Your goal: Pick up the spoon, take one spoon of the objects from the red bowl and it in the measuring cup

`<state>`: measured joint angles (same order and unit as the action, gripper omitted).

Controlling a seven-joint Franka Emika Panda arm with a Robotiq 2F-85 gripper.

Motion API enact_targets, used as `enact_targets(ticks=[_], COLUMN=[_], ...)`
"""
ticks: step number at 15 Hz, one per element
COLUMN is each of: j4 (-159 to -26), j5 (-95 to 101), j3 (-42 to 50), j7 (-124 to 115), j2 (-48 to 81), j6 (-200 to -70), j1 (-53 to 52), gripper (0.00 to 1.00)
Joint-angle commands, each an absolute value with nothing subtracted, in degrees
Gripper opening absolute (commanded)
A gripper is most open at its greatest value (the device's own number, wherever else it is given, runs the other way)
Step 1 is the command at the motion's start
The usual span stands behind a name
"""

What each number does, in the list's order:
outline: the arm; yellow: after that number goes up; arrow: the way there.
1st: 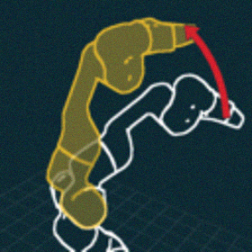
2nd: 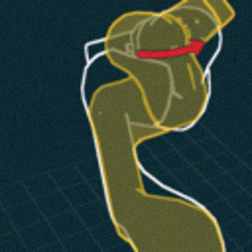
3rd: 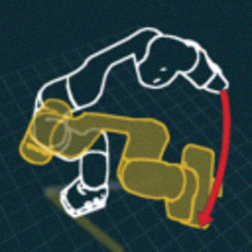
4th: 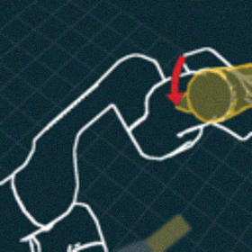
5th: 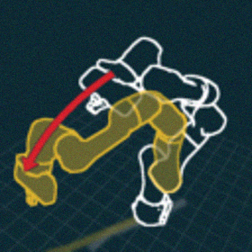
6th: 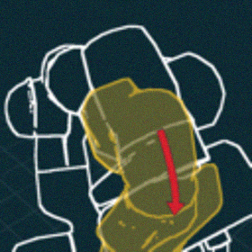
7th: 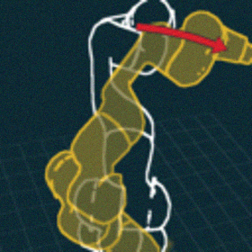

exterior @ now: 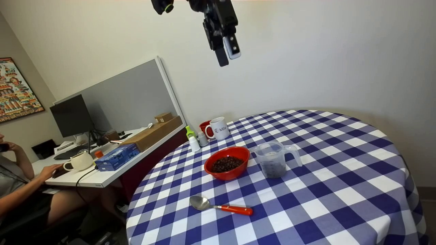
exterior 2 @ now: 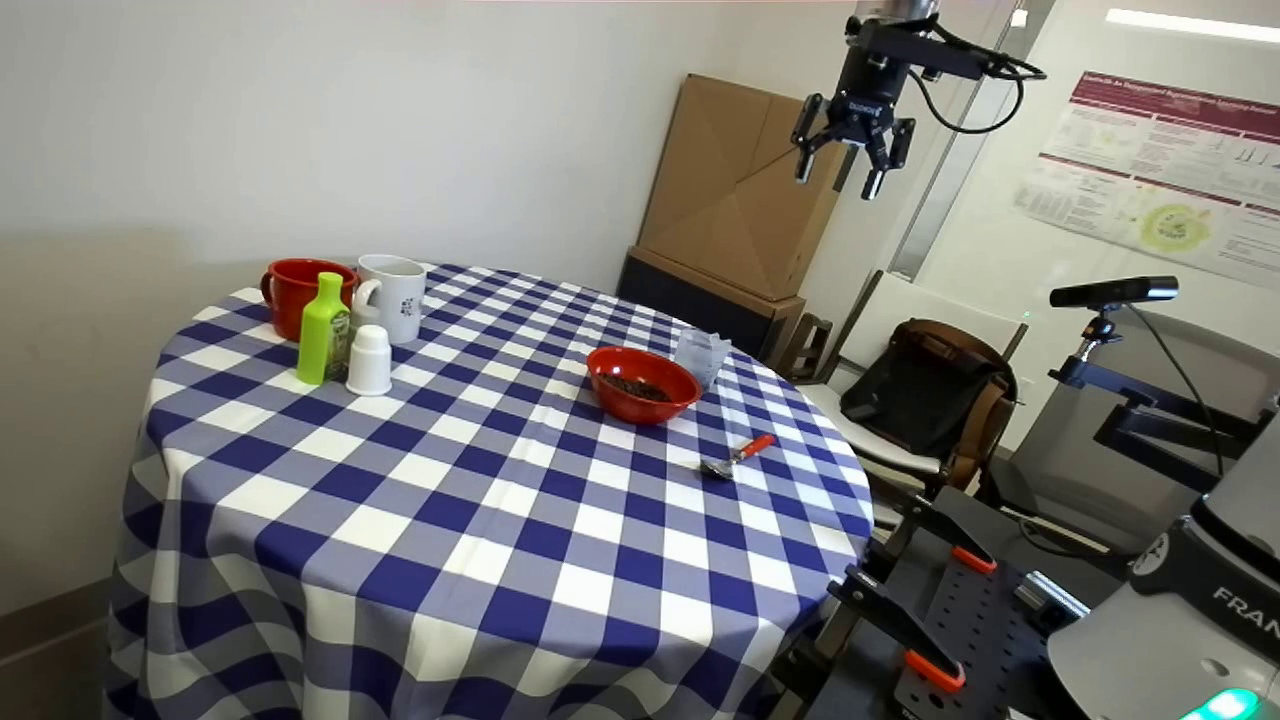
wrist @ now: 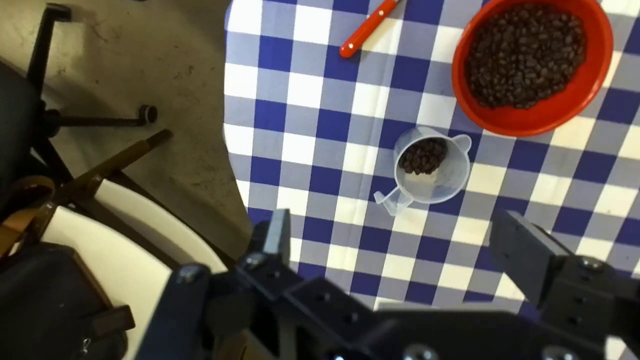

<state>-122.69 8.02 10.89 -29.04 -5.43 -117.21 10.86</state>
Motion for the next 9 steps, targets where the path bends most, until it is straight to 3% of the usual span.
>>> enact_targets(ticks=[1,9], j4=[-122.7,-126.9], j5=[7.9,13.6], j3=[10.4,9.8], j7=[-31.5,-36.1], j2=[-5.3,-7.4], j6=[-118.6,-125.2], j1=[11.4,11.5], gripper=[1.00,1.00])
